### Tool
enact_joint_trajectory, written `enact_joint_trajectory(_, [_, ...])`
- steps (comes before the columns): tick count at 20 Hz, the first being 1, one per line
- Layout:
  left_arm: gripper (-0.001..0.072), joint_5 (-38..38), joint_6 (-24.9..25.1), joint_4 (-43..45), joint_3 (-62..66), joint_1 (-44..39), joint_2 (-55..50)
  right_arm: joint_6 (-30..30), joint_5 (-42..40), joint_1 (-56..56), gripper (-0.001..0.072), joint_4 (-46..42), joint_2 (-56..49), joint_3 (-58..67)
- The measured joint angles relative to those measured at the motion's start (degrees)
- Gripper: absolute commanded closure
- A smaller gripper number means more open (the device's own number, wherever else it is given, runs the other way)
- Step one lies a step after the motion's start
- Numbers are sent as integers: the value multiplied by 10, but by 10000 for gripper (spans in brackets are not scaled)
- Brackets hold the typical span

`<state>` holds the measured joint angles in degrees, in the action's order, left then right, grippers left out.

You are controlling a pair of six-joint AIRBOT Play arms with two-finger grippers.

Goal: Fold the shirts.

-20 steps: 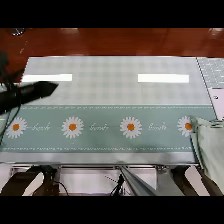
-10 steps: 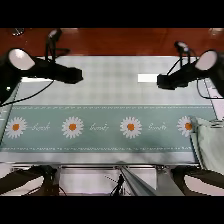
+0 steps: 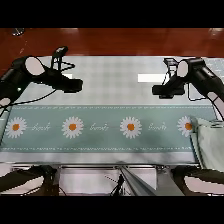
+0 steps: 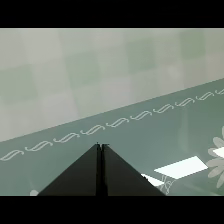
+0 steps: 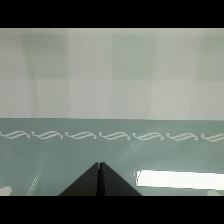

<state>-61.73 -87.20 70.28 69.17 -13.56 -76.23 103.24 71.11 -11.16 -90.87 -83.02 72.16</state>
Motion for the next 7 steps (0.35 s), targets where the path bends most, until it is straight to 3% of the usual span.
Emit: enact_joint_trajectory(7, [681,-2,-3,4,0,0,-2,5,3,-1,685,-7,-2,0])
